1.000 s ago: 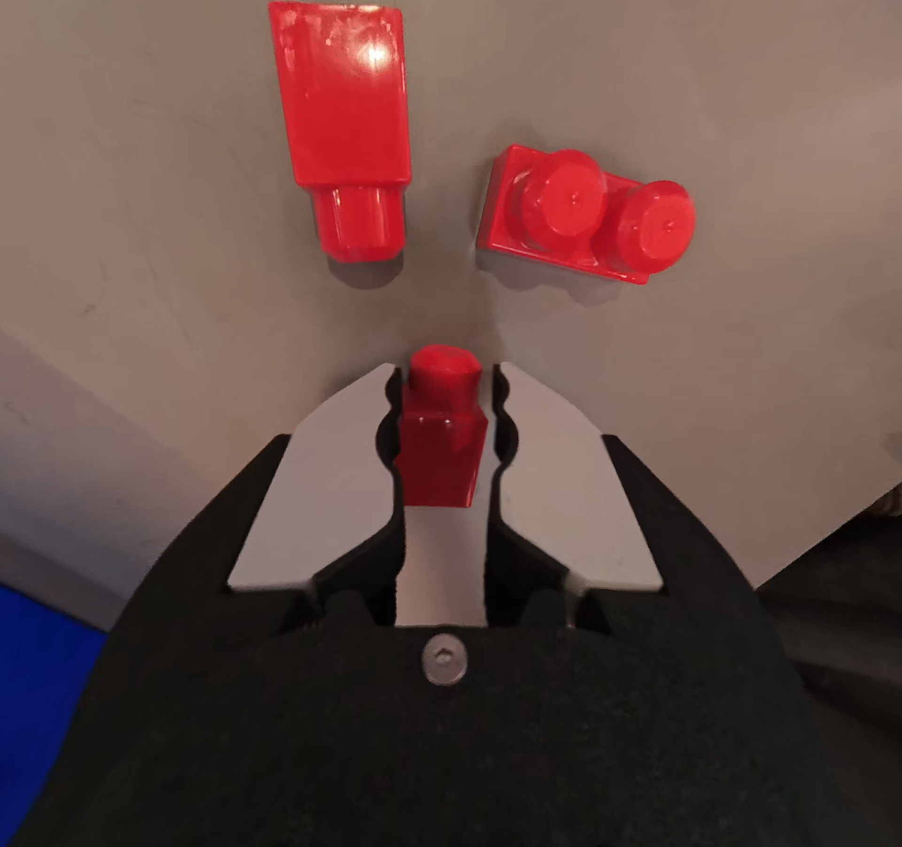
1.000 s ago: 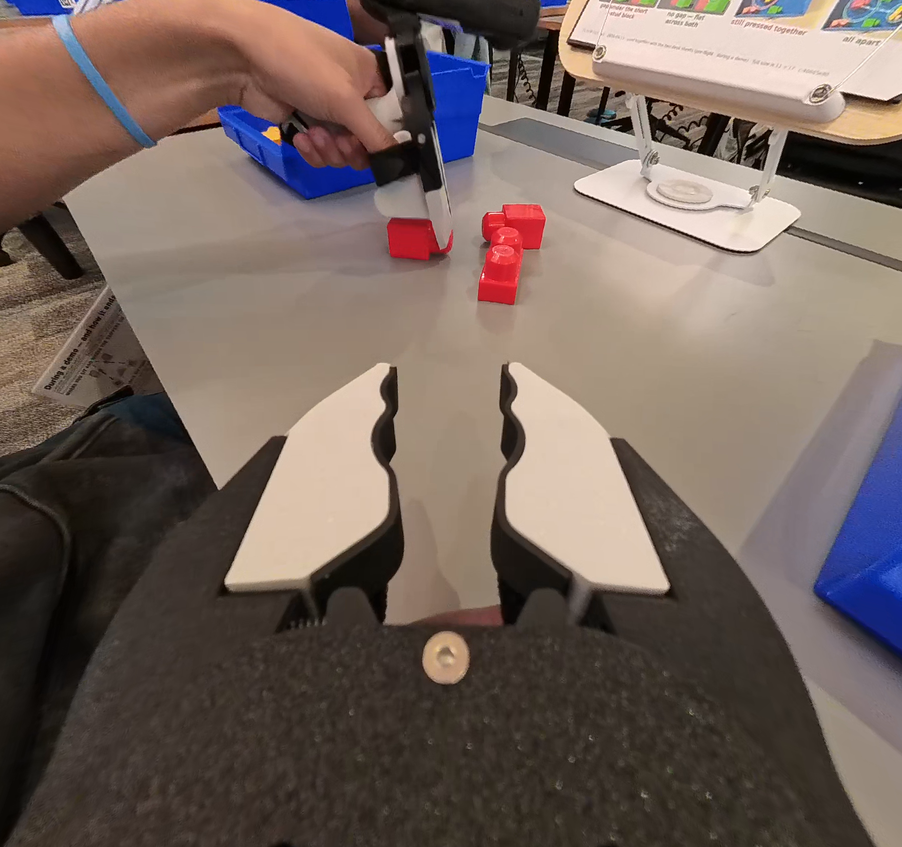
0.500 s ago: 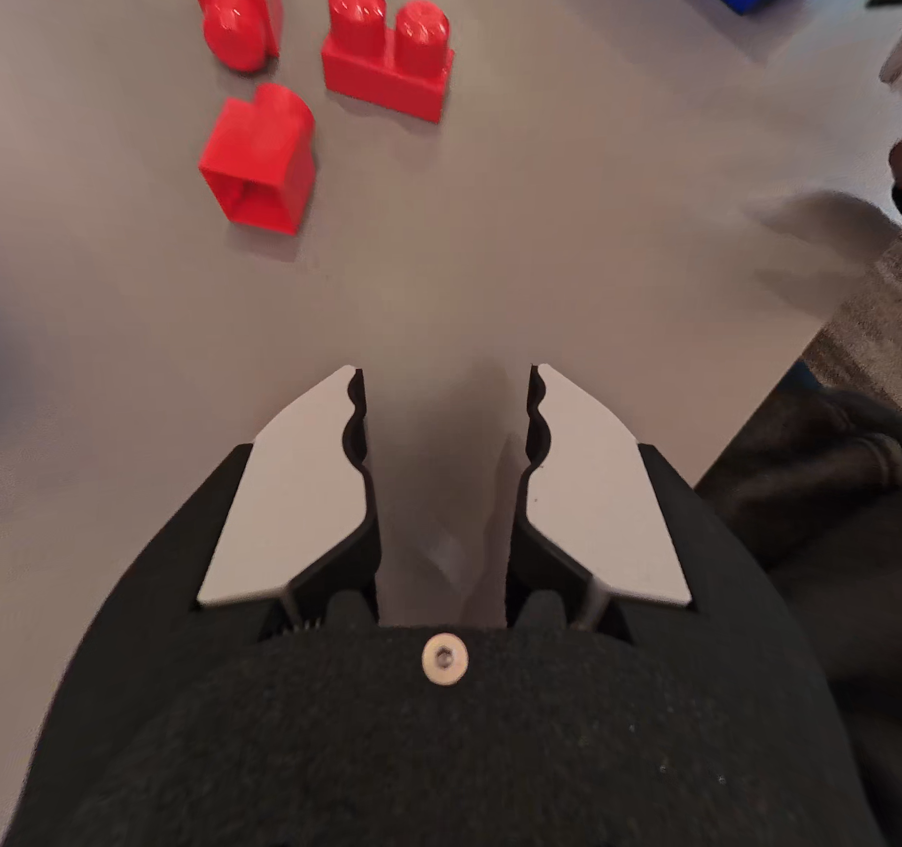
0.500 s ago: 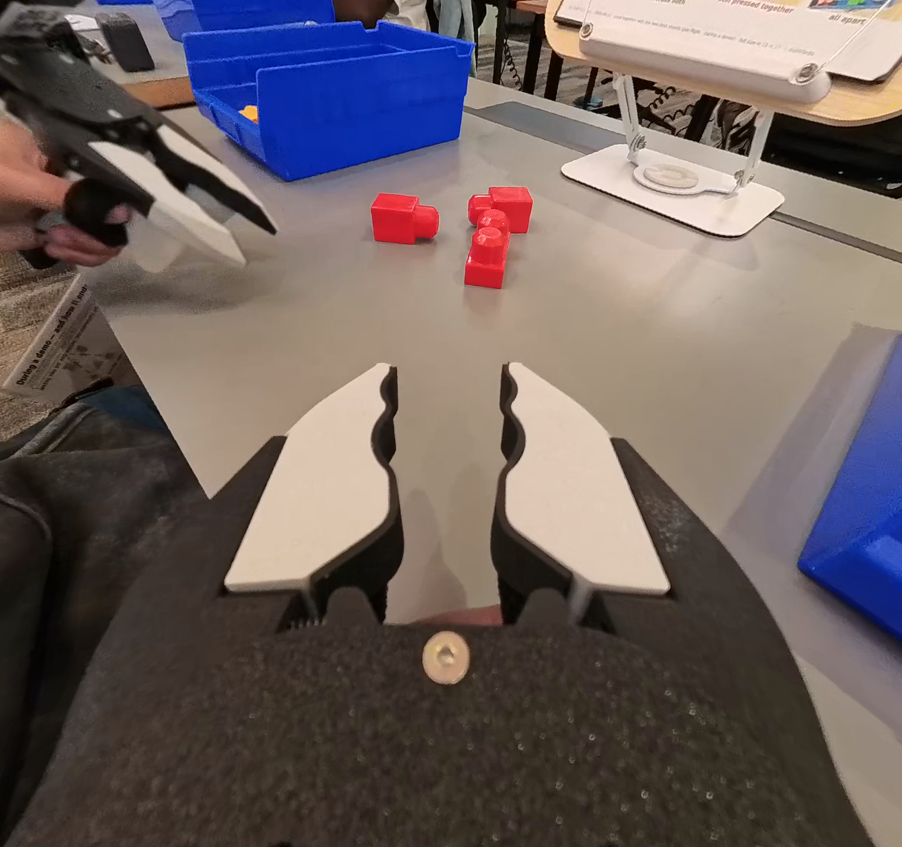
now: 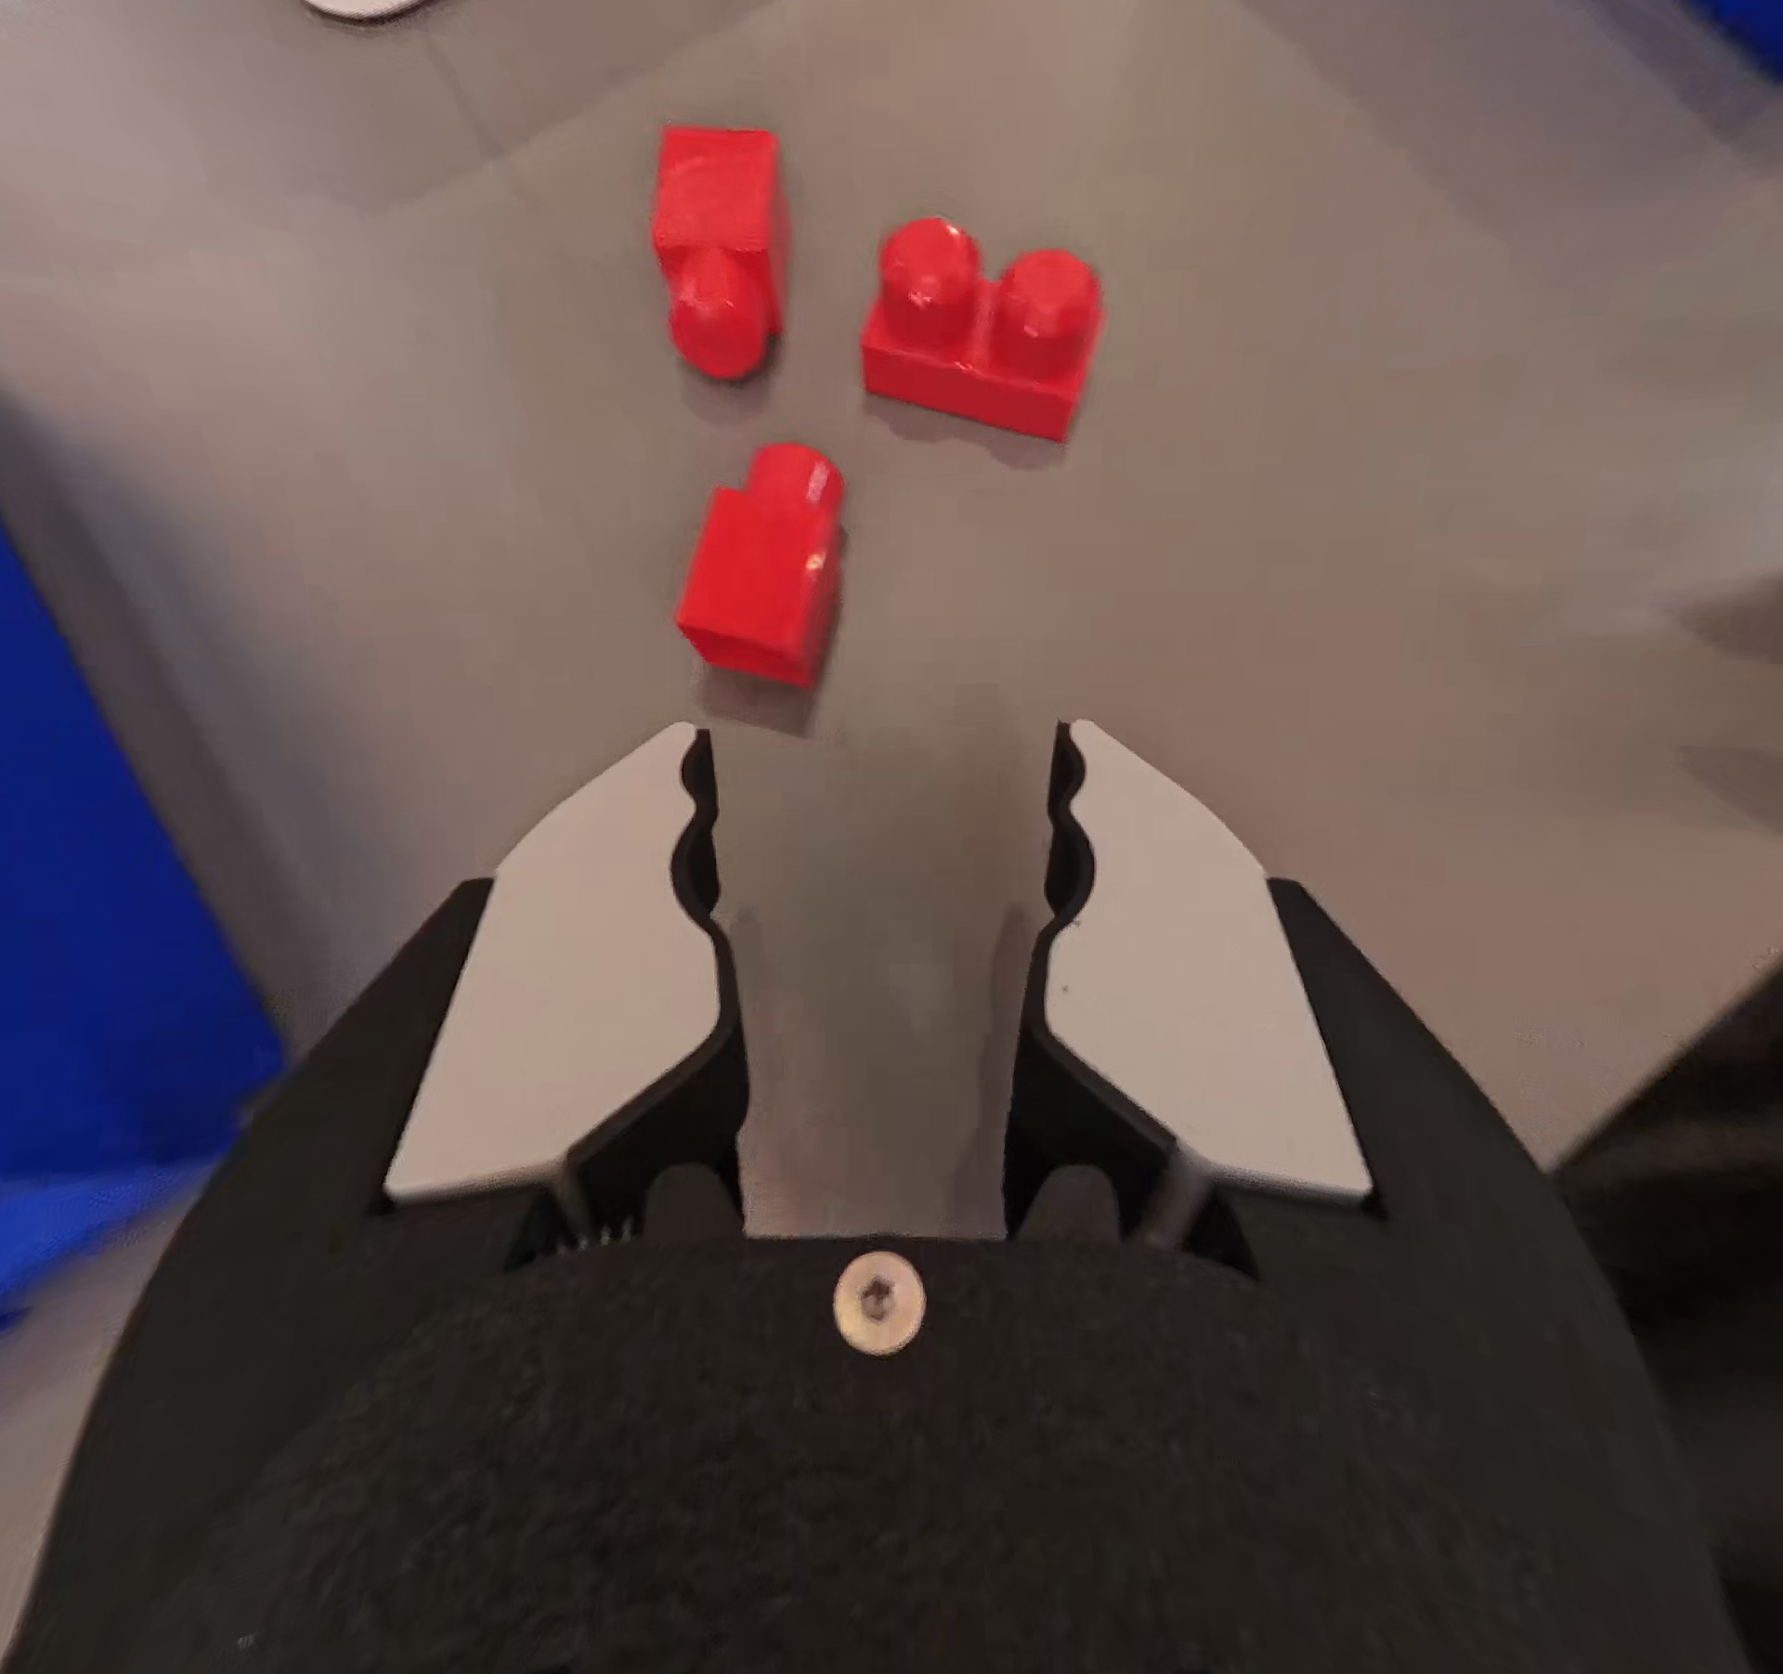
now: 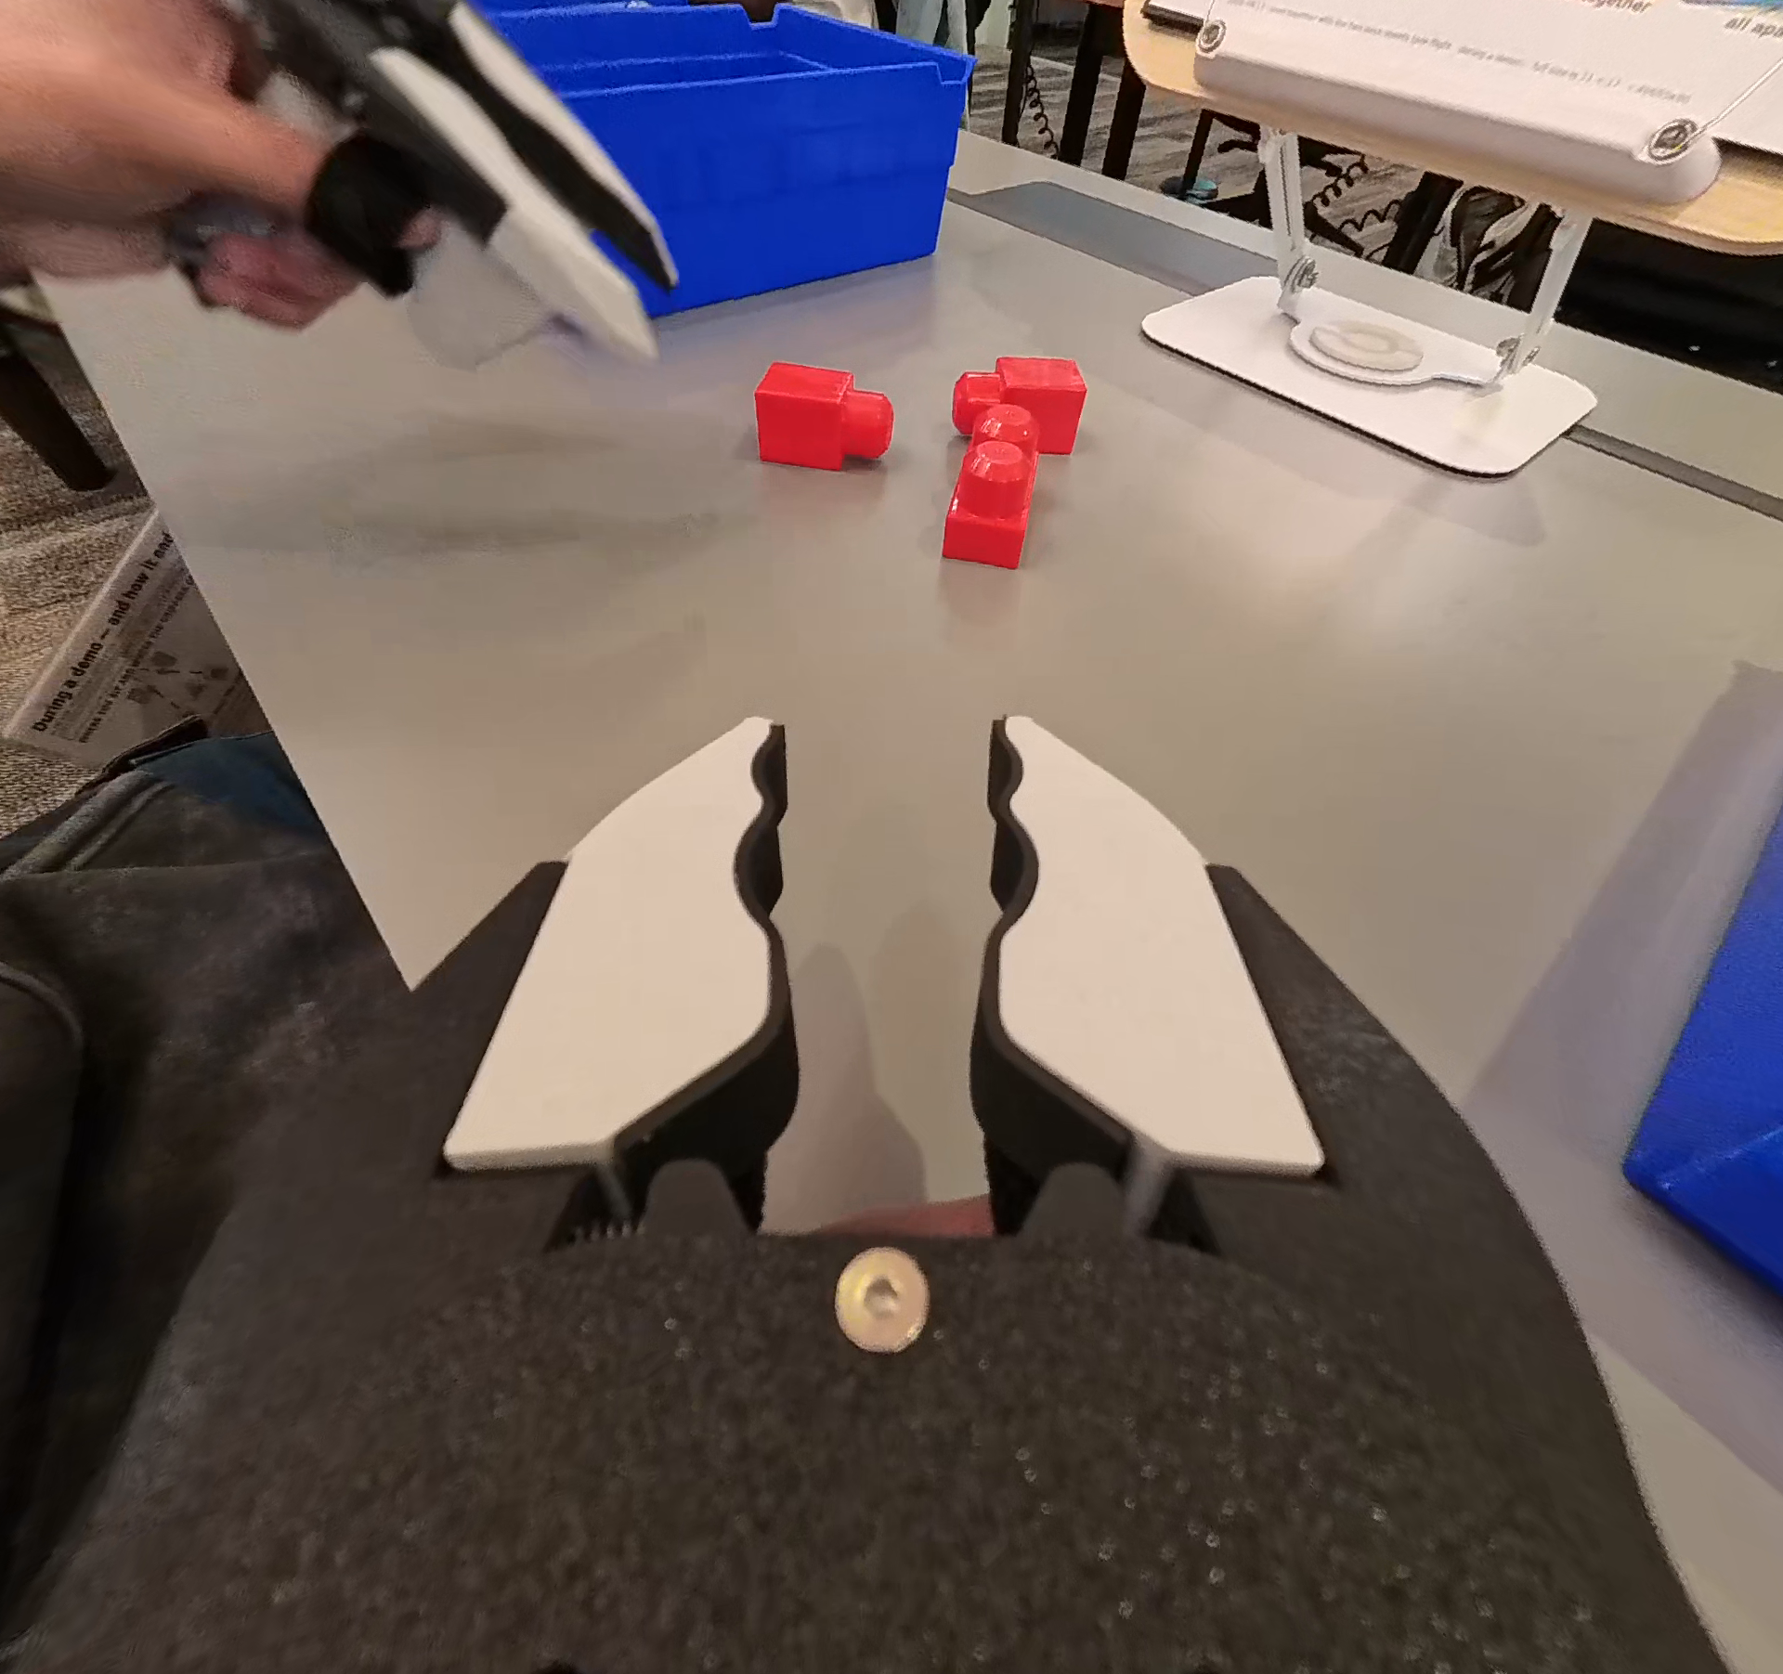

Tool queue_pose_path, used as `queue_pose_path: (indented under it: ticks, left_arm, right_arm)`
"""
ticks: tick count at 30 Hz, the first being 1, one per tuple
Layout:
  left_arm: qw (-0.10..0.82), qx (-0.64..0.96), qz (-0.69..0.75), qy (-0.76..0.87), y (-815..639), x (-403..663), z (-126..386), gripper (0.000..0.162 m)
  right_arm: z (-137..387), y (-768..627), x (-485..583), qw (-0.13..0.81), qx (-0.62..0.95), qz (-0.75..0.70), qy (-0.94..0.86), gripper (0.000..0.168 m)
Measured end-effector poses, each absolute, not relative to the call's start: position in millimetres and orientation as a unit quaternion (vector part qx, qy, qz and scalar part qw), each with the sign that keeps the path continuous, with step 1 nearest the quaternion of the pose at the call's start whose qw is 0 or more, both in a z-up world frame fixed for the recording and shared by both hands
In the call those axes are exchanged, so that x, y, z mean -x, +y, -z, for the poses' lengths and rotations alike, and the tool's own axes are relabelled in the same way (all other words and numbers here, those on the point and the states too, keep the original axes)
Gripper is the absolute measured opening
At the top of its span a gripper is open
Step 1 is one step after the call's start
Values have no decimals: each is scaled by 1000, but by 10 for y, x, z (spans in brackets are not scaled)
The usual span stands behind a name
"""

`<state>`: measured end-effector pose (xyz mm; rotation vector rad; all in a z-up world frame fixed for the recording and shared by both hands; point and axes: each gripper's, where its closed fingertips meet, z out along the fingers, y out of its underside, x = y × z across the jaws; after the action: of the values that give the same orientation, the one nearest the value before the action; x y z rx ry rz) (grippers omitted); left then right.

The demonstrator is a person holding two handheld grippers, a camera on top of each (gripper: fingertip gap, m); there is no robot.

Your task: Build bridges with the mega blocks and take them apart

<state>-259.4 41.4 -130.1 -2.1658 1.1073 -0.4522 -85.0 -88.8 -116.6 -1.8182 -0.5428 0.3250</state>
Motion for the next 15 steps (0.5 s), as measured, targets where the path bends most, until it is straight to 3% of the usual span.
queue_pose_path:
  ticks: [6,12,15]
  left_arm:
    - [282,837,109,456,1005,2255,1090,65]
    - [205,844,37,495,1406,1967,1205,66]
    - [220,840,48,494,1446,1936,1172,63]
  right_arm:
    - [1136,-894,801,576,773,-132,-229,40]
    - [1153,-890,752,575,775,-134,-223,40]
    - [1176,-897,723,573,778,-129,-224,40]
